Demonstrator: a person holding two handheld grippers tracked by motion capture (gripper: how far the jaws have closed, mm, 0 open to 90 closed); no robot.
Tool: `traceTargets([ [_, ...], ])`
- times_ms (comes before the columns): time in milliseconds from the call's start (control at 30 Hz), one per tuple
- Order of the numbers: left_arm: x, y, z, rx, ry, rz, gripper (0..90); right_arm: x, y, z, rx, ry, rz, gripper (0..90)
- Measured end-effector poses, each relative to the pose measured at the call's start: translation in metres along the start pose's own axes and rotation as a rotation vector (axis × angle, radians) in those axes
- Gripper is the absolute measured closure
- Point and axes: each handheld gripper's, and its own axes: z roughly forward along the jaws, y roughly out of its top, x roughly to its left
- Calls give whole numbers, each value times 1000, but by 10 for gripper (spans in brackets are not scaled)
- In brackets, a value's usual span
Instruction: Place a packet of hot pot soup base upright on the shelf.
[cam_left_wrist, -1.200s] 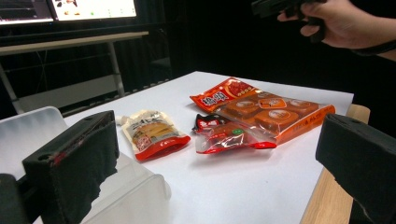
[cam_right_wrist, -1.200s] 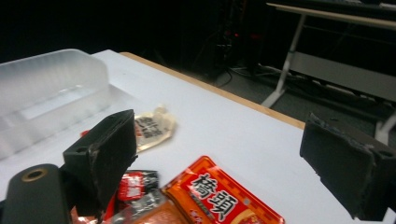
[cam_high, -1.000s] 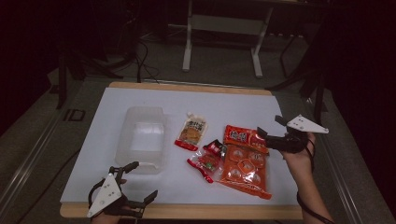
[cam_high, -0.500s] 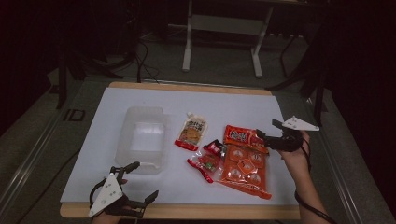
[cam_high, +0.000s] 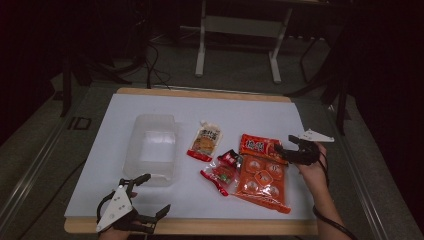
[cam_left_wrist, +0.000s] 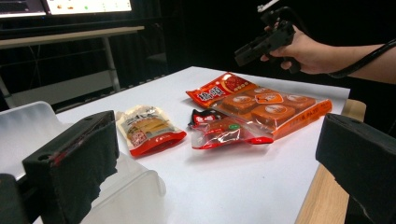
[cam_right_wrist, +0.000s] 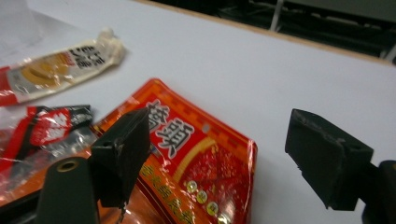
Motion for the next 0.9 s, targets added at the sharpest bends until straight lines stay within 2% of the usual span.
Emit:
traceTargets([
  [267,0,0,0,4,-4,0,0,-5,-13,12,56,-2,26,261],
  [367,0,-1,0,8,-6,1,0,-9,-17,14,69,0,51,269],
  [733,0,-1,2,13,-11,-1,0,-13,-27,26,130,2,80,312],
  [867,0,-2,2,17,-14,-1,0,-14,-31,30,157,20,85,375],
  [900,0,-2,2,18,-14,-2,0,-14,-33,32,171,30,84,418],
])
